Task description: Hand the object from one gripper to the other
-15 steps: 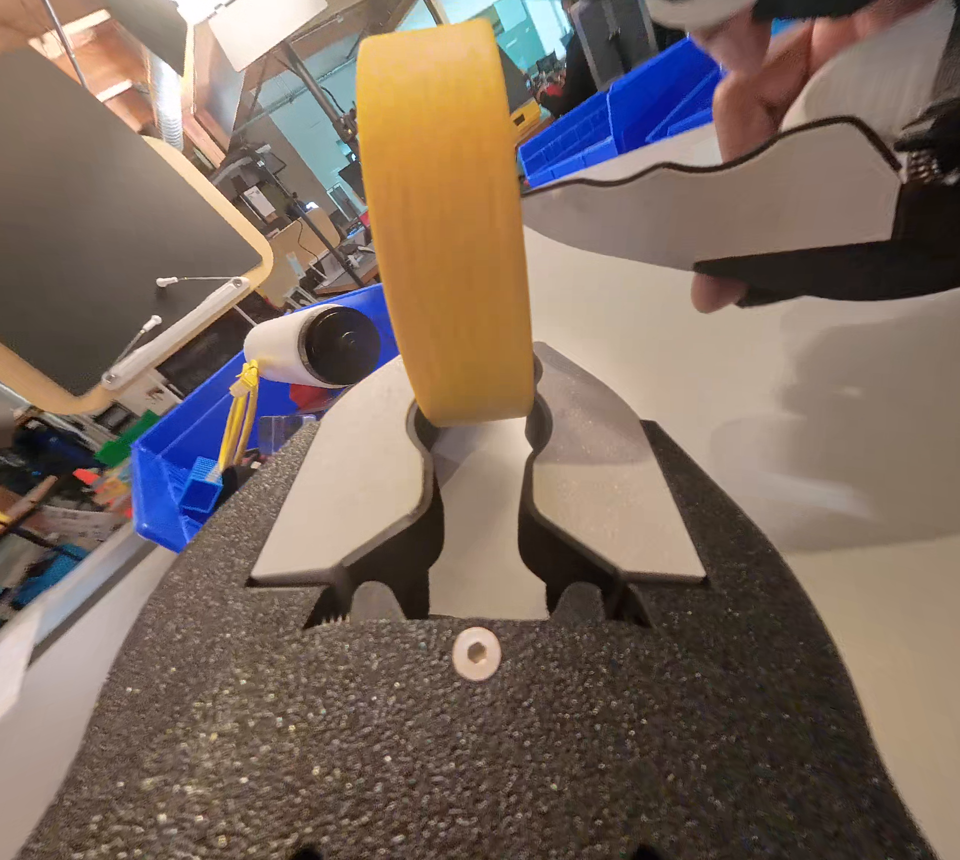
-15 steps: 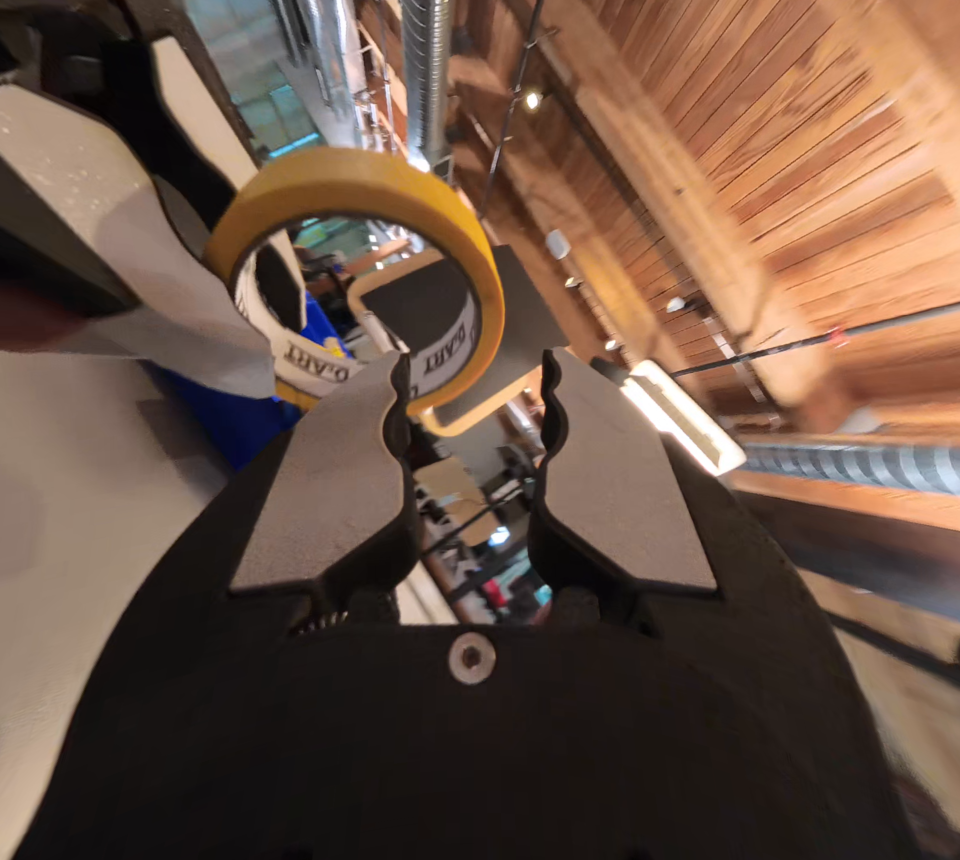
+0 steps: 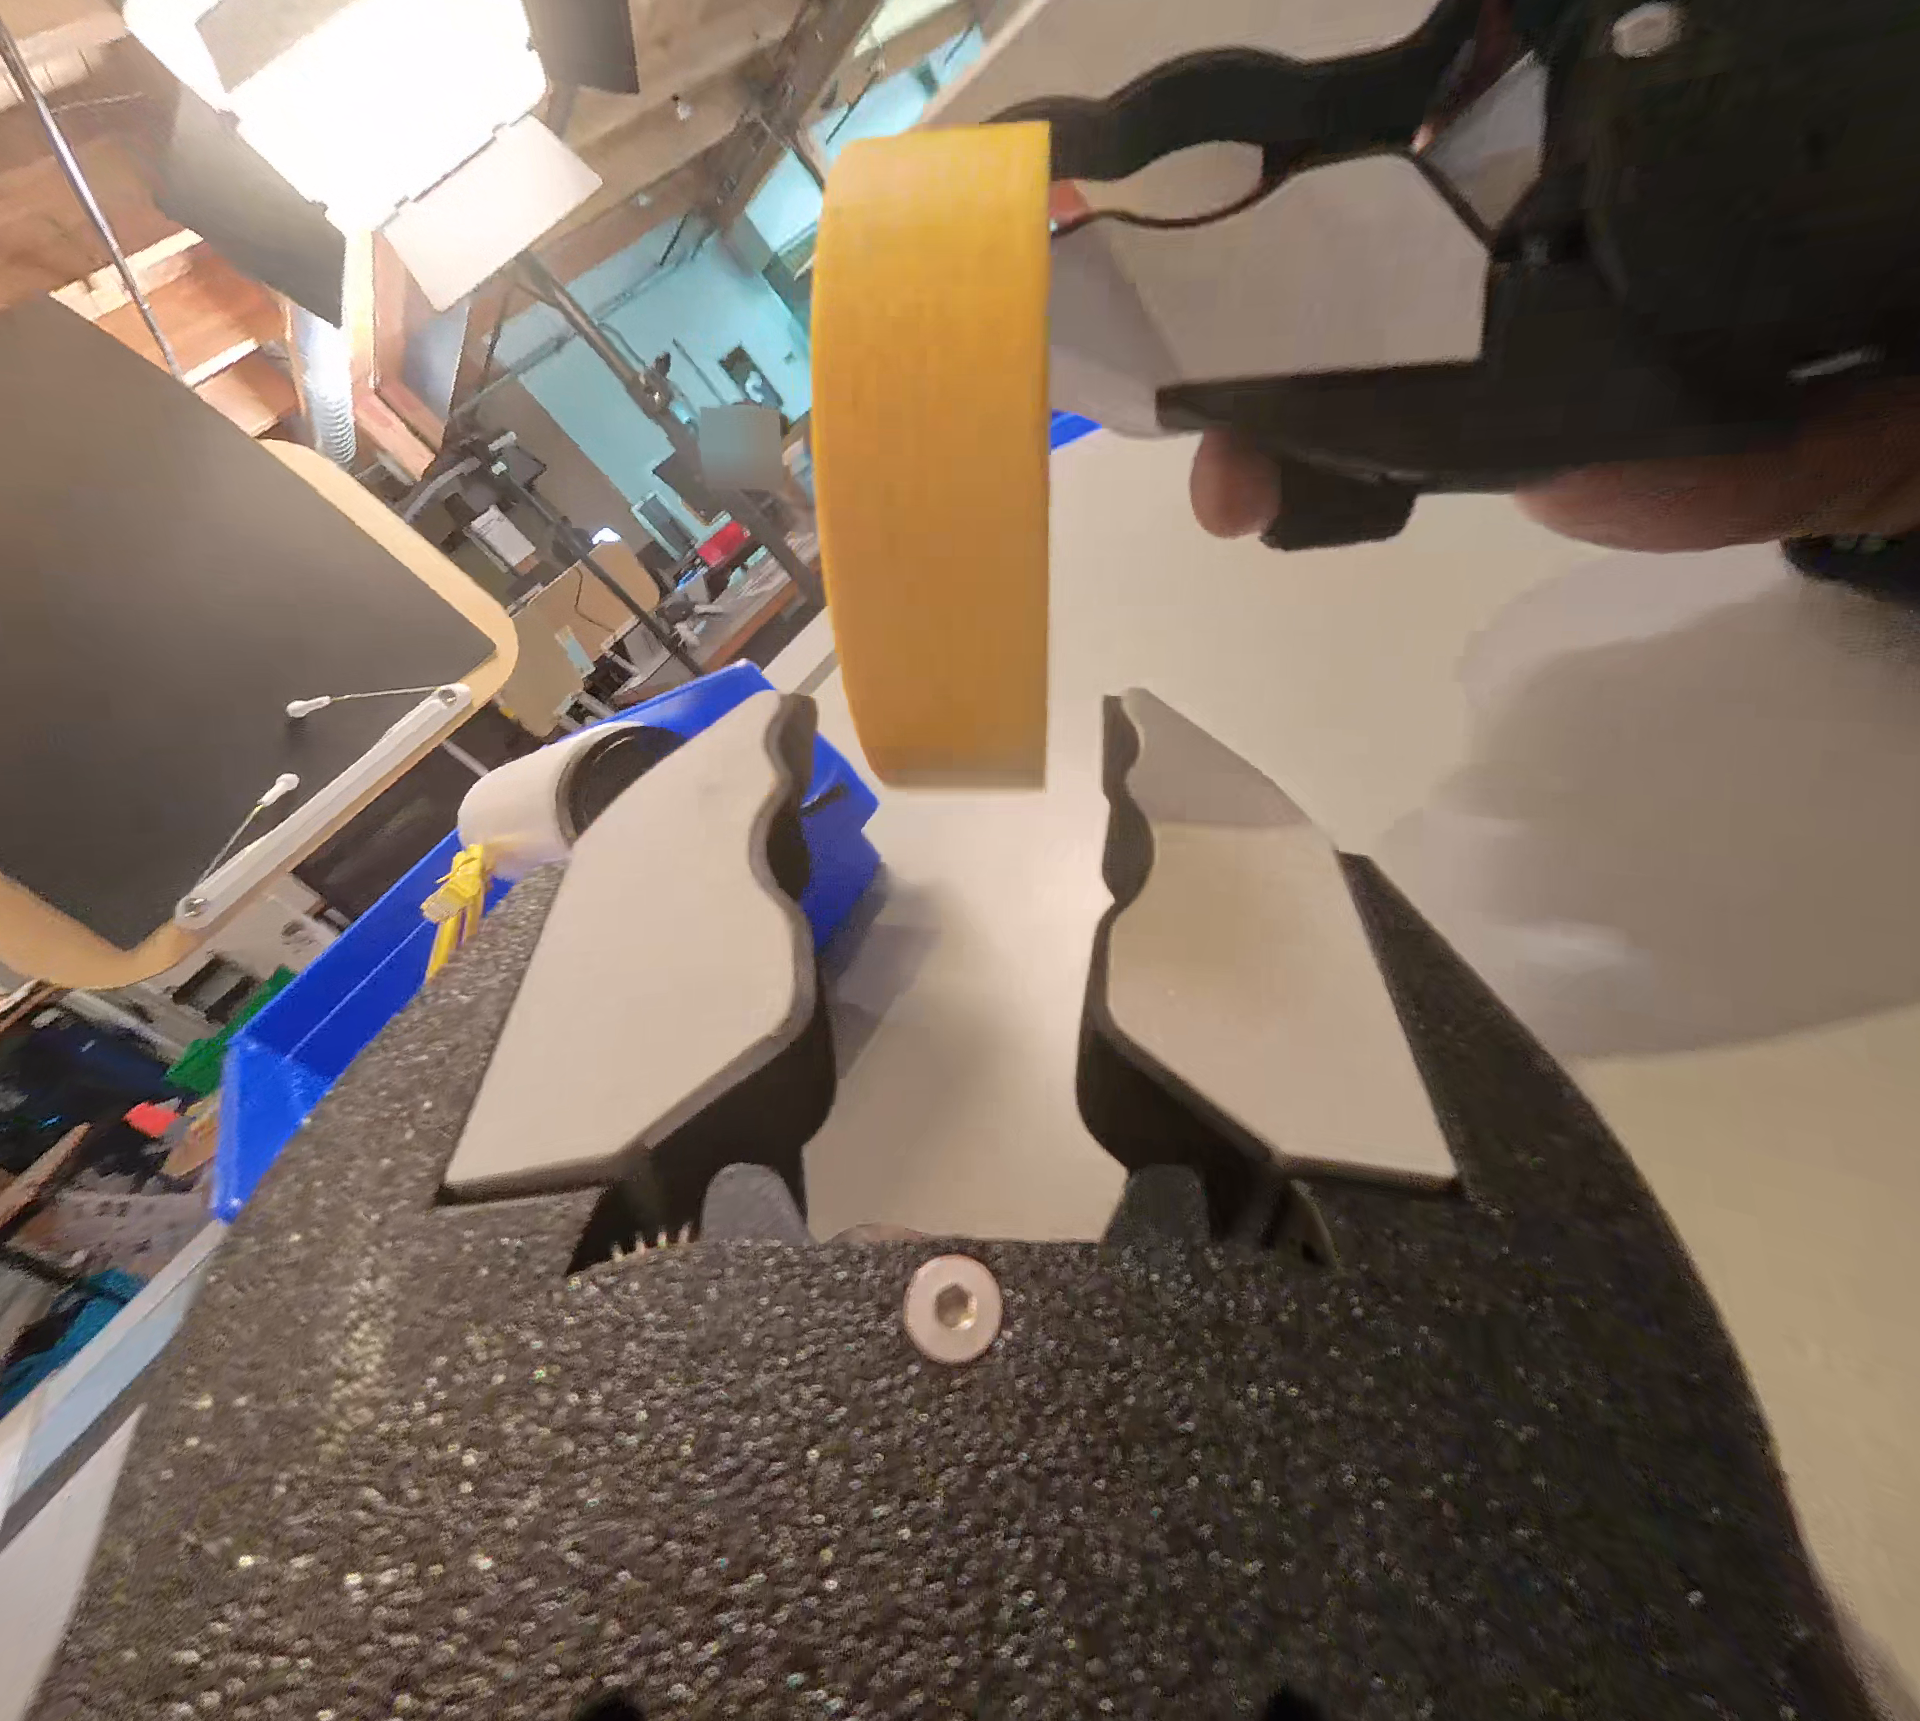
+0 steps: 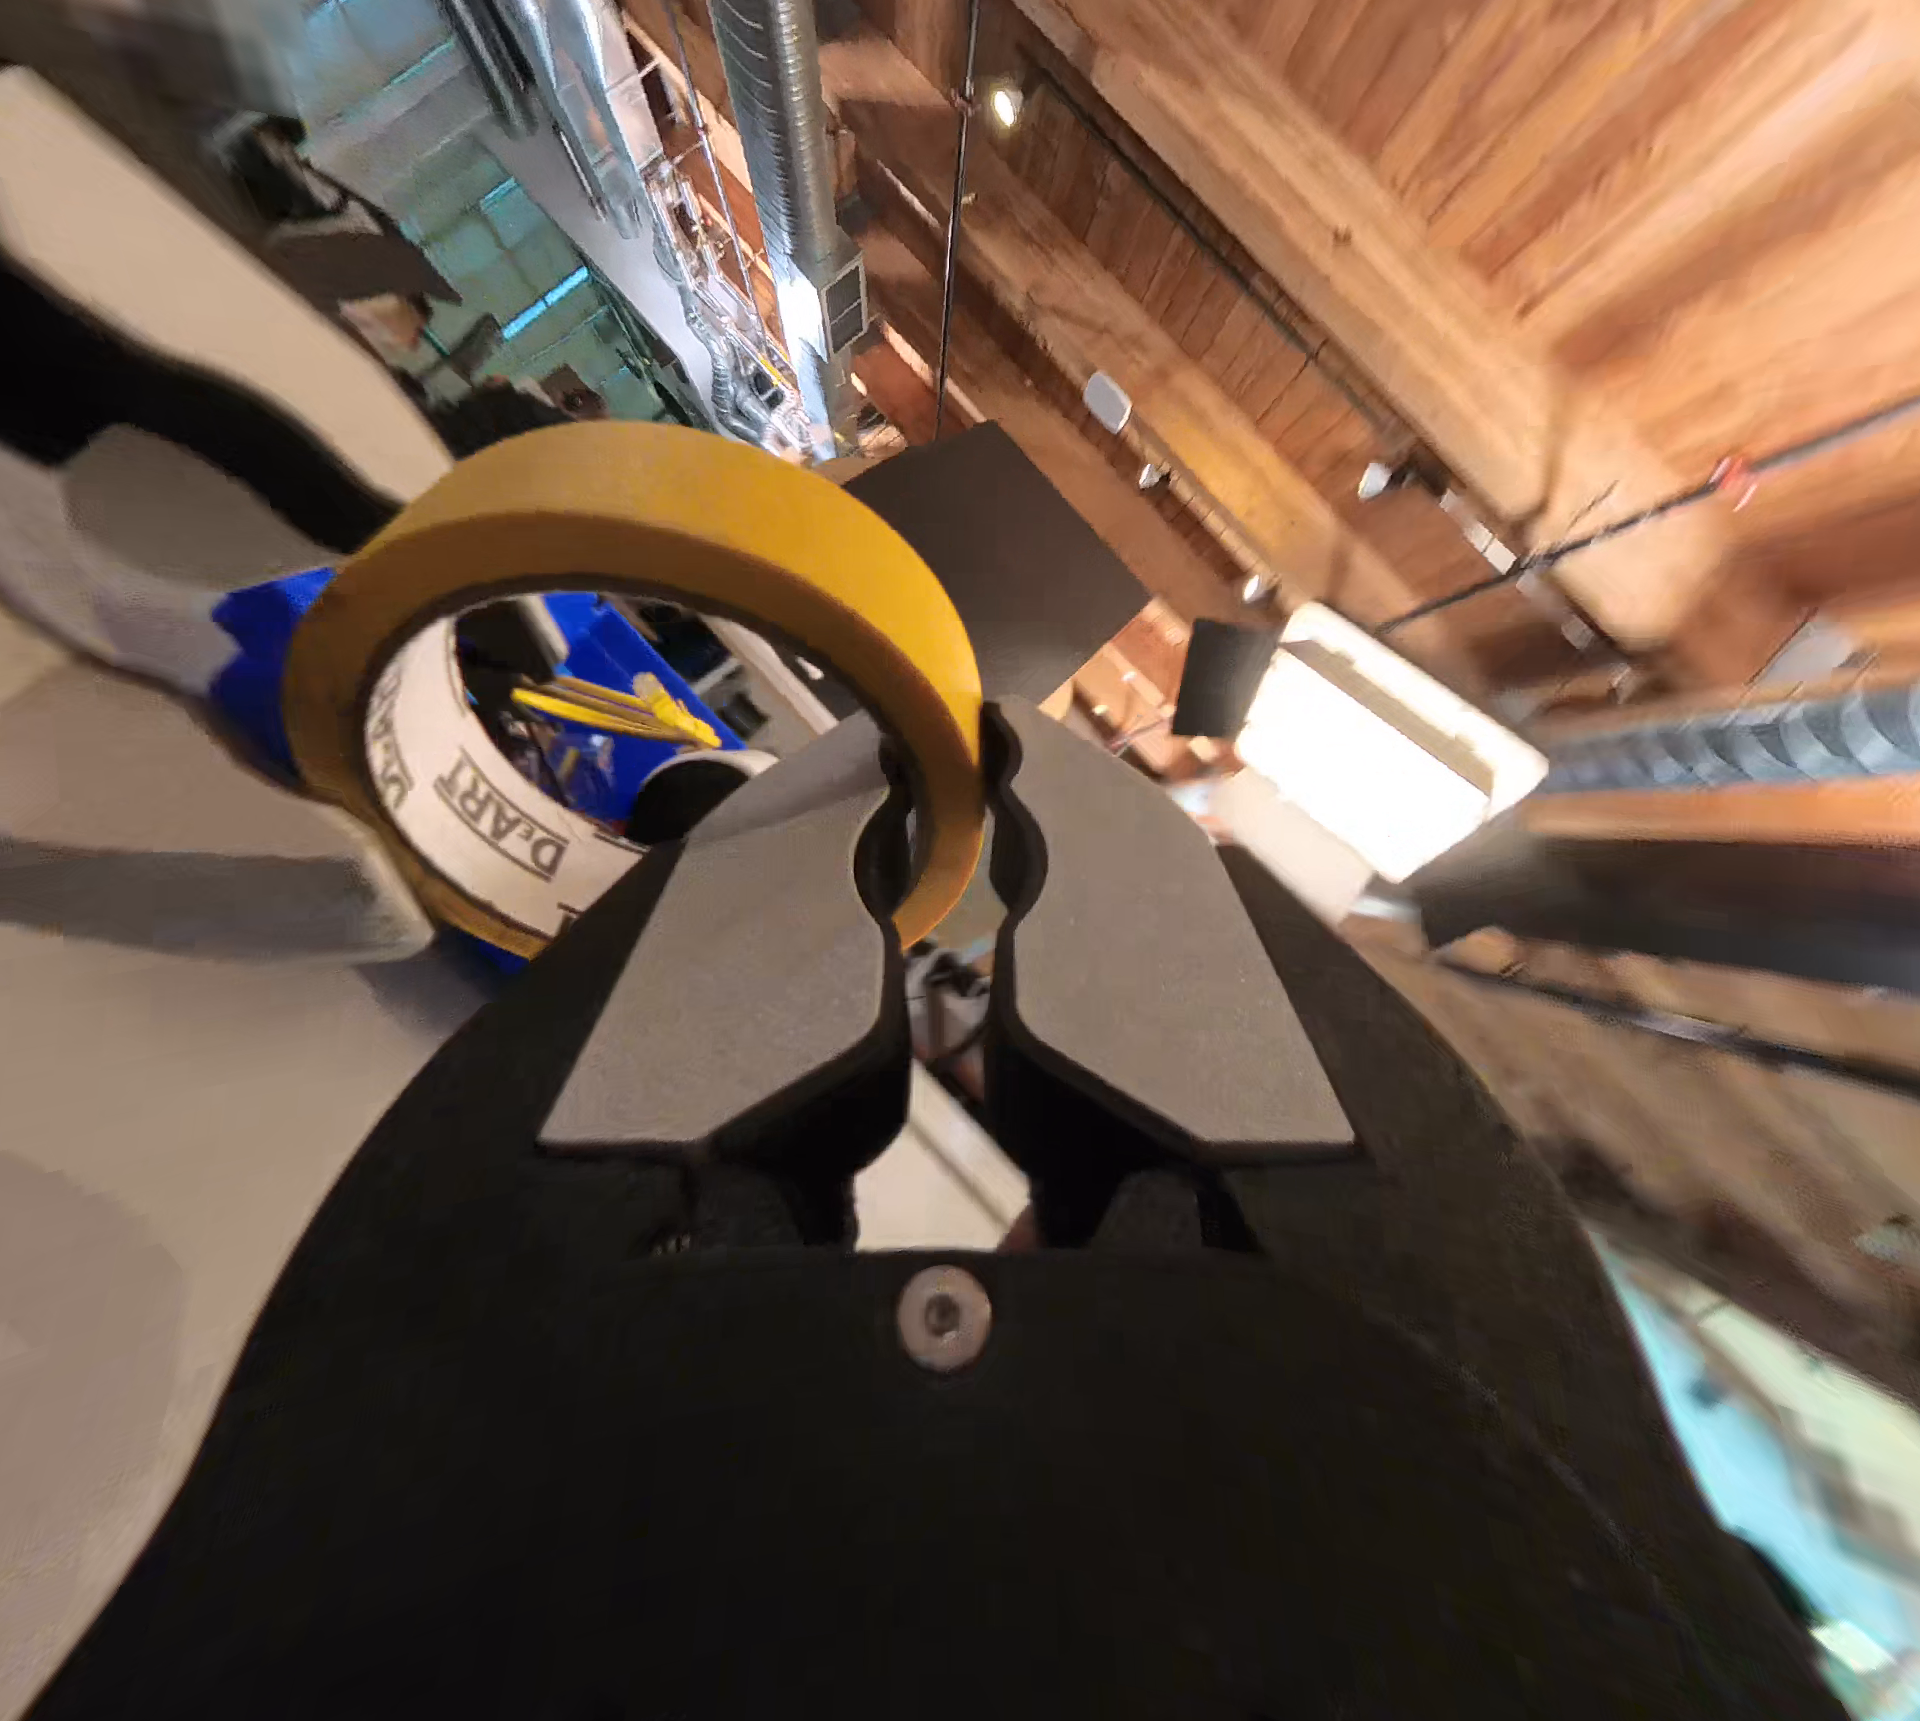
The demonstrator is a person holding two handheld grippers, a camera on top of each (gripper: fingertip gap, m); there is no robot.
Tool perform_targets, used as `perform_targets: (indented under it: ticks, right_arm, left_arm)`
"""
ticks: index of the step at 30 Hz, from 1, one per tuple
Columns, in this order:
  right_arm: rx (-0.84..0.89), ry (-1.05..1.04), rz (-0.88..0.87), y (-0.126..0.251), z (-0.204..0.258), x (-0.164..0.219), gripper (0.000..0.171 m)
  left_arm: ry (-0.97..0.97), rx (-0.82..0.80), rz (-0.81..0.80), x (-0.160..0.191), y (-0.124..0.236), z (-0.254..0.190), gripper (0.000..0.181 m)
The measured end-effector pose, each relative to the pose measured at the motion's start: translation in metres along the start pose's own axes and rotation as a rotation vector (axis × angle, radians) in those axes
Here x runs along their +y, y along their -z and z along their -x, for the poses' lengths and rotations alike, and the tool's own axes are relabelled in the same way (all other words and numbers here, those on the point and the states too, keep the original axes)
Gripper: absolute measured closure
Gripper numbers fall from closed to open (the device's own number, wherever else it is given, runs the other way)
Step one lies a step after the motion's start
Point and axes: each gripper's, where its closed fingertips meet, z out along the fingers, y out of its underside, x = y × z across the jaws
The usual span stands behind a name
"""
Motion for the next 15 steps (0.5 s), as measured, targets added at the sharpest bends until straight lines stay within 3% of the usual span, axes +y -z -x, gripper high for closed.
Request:
perform_targets:
  ticks: [7,11,15]
  right_arm:
    - [-0.121,-0.878,0.112,-0.007,-0.024,0.052,0.161]
    - [-0.259,-1.352,0.049,-0.010,-0.014,0.048,0.161]
    - [-0.382,-1.599,0.015,-0.012,0.009,0.032,0.160]
  left_arm:
    - [0.028,0.057,-0.061,-0.011,0.000,-0.010,0.118]
    - [0.062,0.065,-0.099,-0.020,-0.001,-0.014,0.117]
    - [0.092,0.034,-0.127,-0.026,-0.002,-0.011,0.115]
